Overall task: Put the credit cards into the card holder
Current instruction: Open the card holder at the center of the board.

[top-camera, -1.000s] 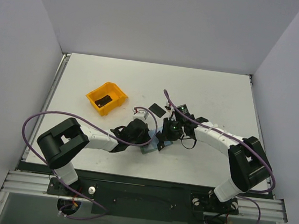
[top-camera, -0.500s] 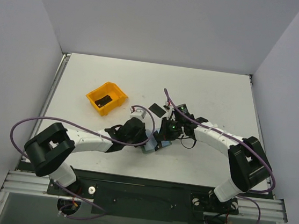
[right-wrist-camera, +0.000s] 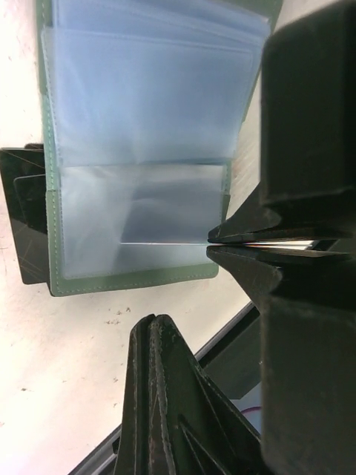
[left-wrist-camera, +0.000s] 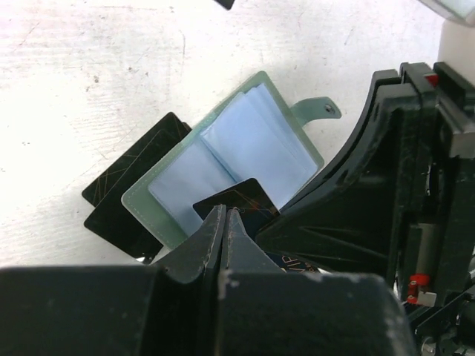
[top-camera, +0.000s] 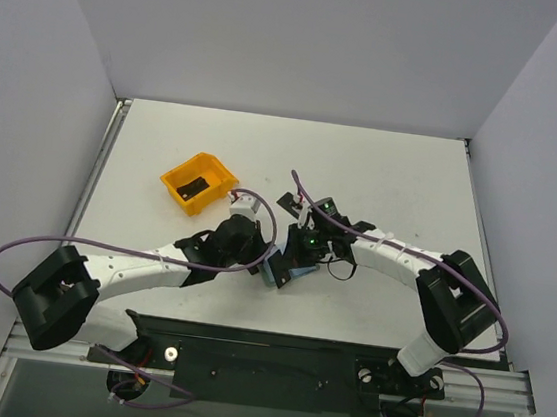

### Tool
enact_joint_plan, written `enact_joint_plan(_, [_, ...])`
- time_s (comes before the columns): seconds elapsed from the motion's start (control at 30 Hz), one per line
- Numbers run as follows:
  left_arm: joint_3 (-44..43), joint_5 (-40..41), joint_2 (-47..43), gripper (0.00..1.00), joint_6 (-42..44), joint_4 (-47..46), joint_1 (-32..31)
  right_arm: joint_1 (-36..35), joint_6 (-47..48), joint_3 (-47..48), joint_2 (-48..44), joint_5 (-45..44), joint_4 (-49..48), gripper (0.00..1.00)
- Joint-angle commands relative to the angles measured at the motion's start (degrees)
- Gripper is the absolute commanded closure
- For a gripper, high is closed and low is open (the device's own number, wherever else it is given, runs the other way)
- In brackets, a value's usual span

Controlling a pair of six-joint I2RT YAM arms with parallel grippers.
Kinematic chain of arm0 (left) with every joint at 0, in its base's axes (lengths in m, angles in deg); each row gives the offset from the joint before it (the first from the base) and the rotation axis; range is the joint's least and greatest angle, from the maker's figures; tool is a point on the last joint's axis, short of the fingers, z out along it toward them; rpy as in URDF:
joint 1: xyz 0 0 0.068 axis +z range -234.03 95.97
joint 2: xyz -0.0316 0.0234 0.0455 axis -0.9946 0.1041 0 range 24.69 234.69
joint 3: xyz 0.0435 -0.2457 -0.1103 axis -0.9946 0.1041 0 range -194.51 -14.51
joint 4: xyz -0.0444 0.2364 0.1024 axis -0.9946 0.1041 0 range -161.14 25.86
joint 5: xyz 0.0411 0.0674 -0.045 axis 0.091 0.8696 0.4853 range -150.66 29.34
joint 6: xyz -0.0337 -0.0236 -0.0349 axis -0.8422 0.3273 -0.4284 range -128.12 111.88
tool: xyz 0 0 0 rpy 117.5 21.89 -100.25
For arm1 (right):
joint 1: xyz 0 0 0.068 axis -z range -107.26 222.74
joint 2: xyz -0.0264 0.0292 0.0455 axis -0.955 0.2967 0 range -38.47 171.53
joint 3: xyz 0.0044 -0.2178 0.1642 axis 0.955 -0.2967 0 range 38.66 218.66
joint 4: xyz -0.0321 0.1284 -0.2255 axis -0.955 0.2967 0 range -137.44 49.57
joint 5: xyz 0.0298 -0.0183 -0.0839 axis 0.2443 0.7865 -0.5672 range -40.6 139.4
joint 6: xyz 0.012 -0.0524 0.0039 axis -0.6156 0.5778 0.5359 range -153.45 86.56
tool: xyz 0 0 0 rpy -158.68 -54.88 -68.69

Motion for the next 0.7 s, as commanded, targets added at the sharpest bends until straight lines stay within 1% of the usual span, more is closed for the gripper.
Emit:
enact_joint_plan(0.0, [0.1, 1.2, -0.2, 1.0, 0.9, 0.8, 0.5, -1.4, -1.4, 2.1, 2.5, -0.9, -0.9, 1.0])
enact_joint_plan(0.13, [0.1, -0.1, 3.9, 1.0, 0.8, -0.5, 0.5, -1.5, -2.8, 2.5, 4.1, -4.9, 0.0, 1.0])
enact_joint_plan(0.3, [0.2, -1.0, 9.0, 1.0, 0.3, -3.2, 0.4, -1.4, -4.2, 2.9, 4.8, -5.0, 0.0, 1.0])
enact_joint_plan(0.47, [0.4, -2.1, 14.8, 1.0, -0.5, -5.2, 0.4, -0.9, -4.5, 3.3, 3.1, -4.2, 0.3, 1.0])
enact_joint_plan(0.67, [0.8, -2.5, 17.1, 1.0, -0.8, -6.6, 0.3, 1.9, -4.2, 2.9, 0.4, -3.9, 0.8, 1.0])
